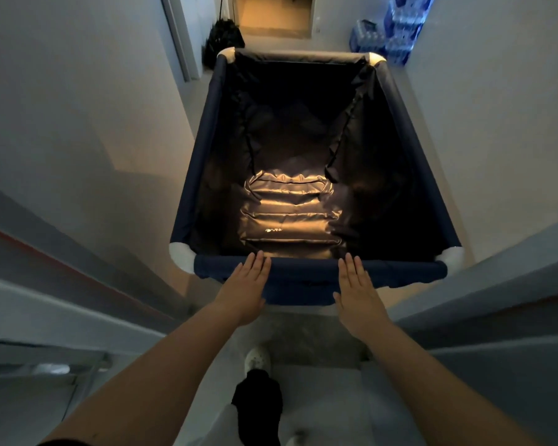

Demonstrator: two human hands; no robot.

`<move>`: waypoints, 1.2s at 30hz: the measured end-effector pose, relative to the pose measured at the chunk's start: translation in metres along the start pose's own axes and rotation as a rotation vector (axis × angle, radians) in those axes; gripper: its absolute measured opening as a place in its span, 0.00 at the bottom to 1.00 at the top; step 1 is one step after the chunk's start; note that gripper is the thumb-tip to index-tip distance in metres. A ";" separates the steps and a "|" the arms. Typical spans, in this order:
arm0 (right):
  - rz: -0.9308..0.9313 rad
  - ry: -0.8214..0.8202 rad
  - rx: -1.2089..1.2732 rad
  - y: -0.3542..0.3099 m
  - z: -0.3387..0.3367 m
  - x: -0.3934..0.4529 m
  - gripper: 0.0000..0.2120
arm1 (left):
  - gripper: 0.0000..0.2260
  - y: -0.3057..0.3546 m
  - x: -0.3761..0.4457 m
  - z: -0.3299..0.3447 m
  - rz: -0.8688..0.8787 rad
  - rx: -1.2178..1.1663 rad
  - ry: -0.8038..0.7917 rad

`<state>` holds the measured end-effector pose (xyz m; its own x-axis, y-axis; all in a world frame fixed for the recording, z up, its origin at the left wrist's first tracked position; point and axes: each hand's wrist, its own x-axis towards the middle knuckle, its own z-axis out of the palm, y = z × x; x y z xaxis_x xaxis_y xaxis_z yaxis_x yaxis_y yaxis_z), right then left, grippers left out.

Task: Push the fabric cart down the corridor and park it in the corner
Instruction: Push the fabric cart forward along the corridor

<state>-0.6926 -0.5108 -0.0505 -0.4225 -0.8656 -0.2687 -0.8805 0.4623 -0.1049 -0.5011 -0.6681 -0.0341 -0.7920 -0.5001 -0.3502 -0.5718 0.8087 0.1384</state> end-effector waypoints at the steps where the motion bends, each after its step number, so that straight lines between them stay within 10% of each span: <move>1: 0.014 0.008 0.005 0.000 -0.005 0.014 0.30 | 0.33 -0.006 0.012 -0.006 0.008 -0.010 0.004; 36: 0.465 0.153 0.201 -0.010 -0.121 0.459 0.33 | 0.29 -0.194 0.374 -0.163 0.286 0.118 0.112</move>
<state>-0.9036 -0.9362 -0.0567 -0.7984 -0.5717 -0.1890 -0.5406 0.8188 -0.1933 -0.7213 -1.0624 -0.0406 -0.9392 -0.2735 -0.2075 -0.2994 0.9483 0.1054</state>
